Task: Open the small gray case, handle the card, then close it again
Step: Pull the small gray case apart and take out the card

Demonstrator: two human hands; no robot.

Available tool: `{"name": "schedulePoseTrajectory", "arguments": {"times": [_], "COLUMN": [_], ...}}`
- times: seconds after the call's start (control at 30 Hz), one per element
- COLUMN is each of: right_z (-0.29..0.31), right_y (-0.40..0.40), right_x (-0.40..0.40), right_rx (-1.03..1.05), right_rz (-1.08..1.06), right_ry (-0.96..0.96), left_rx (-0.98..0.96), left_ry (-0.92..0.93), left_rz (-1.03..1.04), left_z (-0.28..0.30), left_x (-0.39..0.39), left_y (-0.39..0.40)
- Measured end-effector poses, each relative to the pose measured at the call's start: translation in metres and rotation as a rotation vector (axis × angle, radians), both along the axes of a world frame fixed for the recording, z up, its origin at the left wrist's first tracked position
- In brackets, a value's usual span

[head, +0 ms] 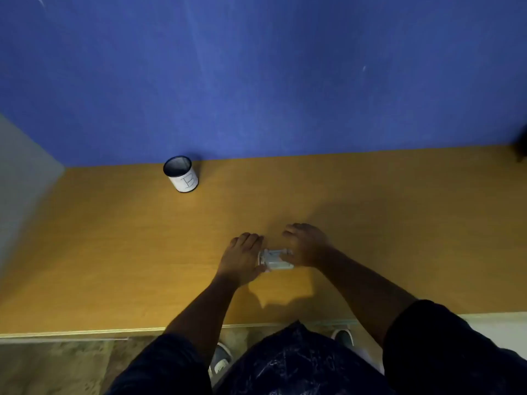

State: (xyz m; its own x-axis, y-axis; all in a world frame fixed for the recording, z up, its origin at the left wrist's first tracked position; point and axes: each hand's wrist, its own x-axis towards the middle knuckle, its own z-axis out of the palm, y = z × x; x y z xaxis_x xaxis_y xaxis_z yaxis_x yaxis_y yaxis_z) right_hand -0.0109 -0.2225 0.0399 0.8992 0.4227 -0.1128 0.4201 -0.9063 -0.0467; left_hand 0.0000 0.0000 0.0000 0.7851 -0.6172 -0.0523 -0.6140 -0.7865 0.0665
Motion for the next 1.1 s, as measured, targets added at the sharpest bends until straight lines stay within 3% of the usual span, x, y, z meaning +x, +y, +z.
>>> {"name": "schedulePoseTrajectory", "arguments": {"times": [0.3, 1.1], "right_z": [0.0, -0.004], "right_y": [0.027, 0.044], "right_x": [0.0, 0.011], "right_rx": [-0.101, -0.16], "right_rz": [0.072, 0.056], "right_ry": [0.213, 0.299], "left_rx": [0.012, -0.076], "left_ry": [0.22, 0.17], "left_rz": [0.067, 0.145], "left_z": [-0.004, -0.01], "left_x": [-0.003, -0.004], "left_y": [-0.007, -0.011]}}
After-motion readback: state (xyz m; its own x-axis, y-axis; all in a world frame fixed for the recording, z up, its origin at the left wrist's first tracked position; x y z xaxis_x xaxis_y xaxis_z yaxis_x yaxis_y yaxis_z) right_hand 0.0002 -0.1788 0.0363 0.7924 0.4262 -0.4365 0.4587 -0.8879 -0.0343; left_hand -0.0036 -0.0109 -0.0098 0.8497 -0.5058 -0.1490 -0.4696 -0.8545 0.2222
